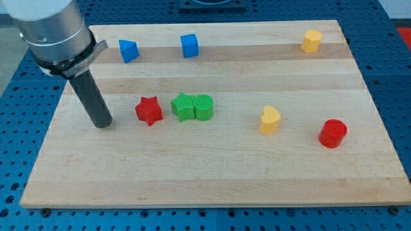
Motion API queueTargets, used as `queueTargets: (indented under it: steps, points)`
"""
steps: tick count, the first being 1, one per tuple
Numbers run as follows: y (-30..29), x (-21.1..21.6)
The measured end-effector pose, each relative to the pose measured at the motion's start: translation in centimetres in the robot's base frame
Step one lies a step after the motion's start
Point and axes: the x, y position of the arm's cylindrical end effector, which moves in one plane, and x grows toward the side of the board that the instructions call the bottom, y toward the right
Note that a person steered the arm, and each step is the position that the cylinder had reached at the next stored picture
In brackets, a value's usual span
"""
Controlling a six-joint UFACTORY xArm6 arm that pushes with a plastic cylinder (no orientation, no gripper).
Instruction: Push the red star towards the green star
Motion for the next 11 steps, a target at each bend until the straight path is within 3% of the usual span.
queueTargets:
  steps: [2, 5, 9, 10, 11]
  points:
    - [2.4, 0.1]
    - [7.9, -3.4]
    - [10.6, -3.4]
    - [10.6, -4.2]
    - [10.6, -8.5]
